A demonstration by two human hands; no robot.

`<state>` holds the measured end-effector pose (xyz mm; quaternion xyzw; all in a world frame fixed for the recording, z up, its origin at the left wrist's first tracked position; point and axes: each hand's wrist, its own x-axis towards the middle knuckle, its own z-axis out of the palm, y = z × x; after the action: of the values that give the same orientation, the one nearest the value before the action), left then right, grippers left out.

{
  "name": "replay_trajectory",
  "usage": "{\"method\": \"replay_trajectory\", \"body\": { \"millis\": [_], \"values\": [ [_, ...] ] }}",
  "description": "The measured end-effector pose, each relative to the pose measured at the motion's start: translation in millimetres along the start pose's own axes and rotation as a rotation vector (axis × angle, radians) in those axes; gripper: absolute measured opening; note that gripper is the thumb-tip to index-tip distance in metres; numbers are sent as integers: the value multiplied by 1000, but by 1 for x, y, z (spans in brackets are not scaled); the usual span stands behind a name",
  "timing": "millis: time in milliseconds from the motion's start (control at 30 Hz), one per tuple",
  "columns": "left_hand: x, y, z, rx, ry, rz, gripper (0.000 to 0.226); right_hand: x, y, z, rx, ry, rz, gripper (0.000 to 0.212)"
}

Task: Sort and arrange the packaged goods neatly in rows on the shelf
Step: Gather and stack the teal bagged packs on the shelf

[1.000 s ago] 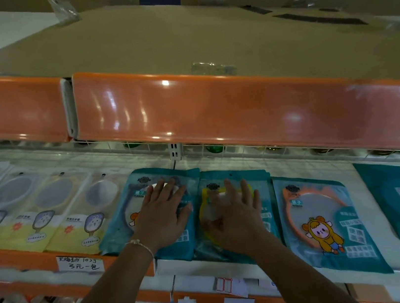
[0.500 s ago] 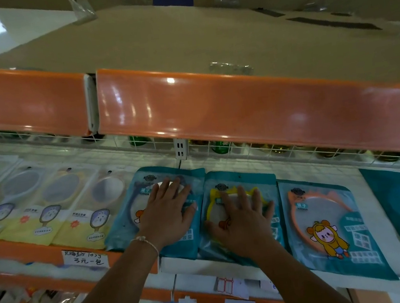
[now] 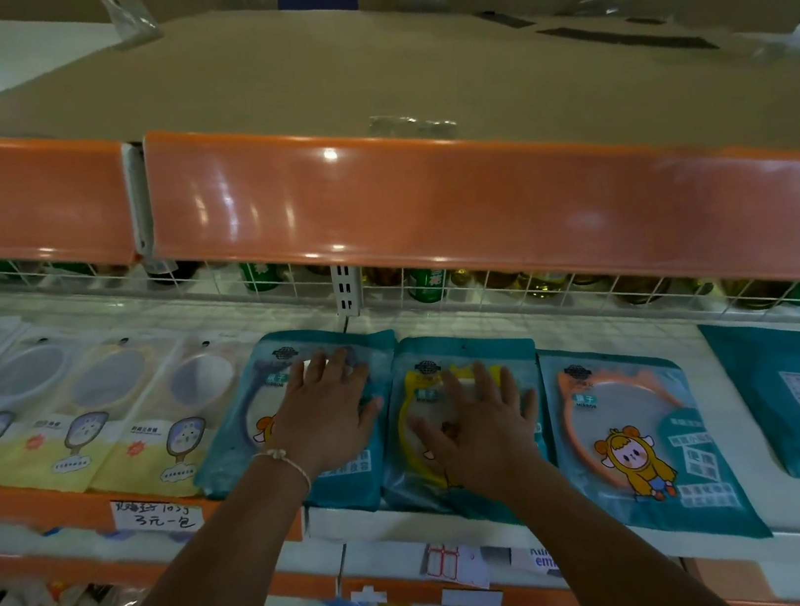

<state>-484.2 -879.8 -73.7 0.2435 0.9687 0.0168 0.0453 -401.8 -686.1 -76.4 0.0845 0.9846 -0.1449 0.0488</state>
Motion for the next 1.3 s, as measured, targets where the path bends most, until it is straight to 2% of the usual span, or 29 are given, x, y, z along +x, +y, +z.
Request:
{"method": "replay_trajectory", "body": {
  "millis": [67, 167, 233, 367, 500, 633, 767, 967, 1100, 1300],
  "values": [
    [1, 13, -10, -14, -8, 10, 79, -4, 11, -11, 48, 36, 24, 78],
    [0, 47, -20, -63, 68, 87, 81, -12, 39, -29, 127, 82, 40, 61],
    [2, 74, -19, -90, 88, 158, 65, -22, 65, -41, 196, 138, 55, 51],
    [4, 142, -11, -188, 144, 308, 41, -61, 126, -58, 398, 363, 155, 33],
    [15, 221, -12, -287, 168, 411, 32, -99, 201, -66, 410, 478, 329, 33],
    [28, 300, -17, -394, 107, 462, 42, -121, 272, -80, 406, 589, 454, 36],
    [39, 370, -14, -450, 33, 444, 52, -135, 336, -97, 472, 551, 531, 45],
    [54, 446, 4, -440, -55, 391, 54, -136, 406, -117, 531, 496, 639, 49],
    [60, 473, 11, -396, -108, 364, 54, -128, 434, -128, 629, 403, 666, 46],
    [66, 491, 12, -352, -101, 373, 51, -116, 457, -134, 540, 231, 640, 36]
  ]
}}
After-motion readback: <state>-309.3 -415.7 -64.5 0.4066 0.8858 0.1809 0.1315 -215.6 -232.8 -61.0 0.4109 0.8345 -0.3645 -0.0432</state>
